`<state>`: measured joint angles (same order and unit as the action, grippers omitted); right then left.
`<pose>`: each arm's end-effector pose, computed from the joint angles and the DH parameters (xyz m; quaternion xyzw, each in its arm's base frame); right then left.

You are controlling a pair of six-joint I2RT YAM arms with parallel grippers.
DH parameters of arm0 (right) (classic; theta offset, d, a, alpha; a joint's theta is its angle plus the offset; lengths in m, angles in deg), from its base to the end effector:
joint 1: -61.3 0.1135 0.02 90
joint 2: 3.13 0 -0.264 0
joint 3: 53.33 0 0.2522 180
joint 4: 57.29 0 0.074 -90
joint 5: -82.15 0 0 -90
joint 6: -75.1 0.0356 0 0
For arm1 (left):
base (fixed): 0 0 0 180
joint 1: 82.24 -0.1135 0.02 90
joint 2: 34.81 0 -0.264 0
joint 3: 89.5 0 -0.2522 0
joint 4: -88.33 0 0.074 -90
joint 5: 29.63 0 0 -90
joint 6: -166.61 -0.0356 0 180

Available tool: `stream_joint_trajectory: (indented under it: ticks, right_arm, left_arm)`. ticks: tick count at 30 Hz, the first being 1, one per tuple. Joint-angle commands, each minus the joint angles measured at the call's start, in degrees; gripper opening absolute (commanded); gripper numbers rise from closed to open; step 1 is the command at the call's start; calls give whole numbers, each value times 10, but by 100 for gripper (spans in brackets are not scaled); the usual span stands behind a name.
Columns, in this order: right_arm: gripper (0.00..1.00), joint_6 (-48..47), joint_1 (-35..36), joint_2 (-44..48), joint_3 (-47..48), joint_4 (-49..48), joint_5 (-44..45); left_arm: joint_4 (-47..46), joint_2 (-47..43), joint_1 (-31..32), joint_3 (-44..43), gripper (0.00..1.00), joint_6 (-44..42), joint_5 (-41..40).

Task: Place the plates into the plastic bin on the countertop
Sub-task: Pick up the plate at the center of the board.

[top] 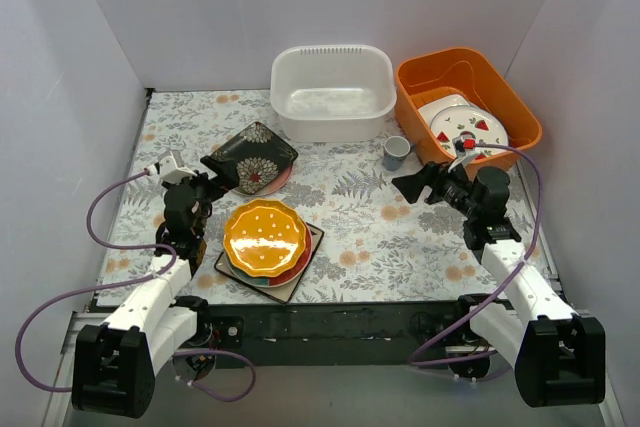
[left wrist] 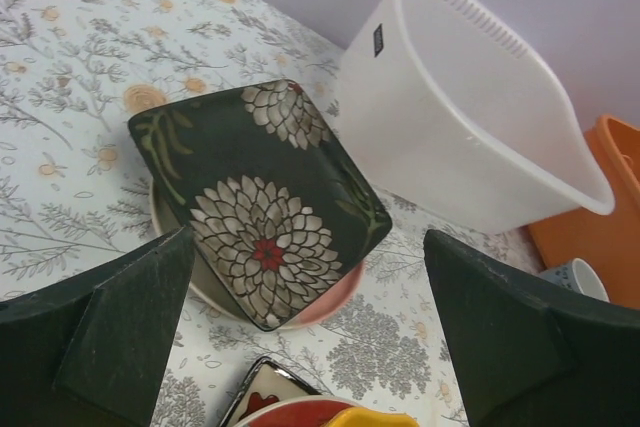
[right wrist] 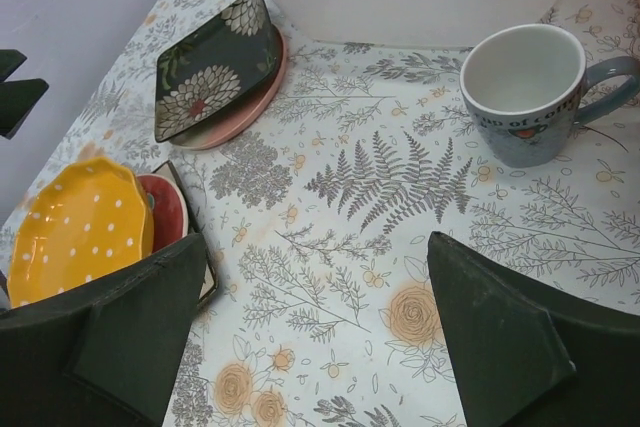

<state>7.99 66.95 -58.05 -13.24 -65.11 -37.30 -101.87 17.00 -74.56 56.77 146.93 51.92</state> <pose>0.2135 0.0387 0.2522 -0.0579 0.7415 0.3425 0.5741 0.2036 -0.0222 0.2278 -0.4322 0.6172 -0.3691 0.5440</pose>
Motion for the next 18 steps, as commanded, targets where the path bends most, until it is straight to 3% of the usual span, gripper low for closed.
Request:
stream_joint_trajectory:
  ticks: [1, 7, 18]
  right_arm:
    - [98, -8, 2, 25, 40, 32, -28]
    - [98, -12, 30, 16, 75, 63, -31]
    - [95, -24, 221, -101, 122, 59, 21]
  left_arm:
    - [-36, -1, 1, -10, 98, 10, 68]
    - [-15, 43, 2, -66, 98, 35, 135]
    - [236, 68, 1, -214, 98, 30, 211]
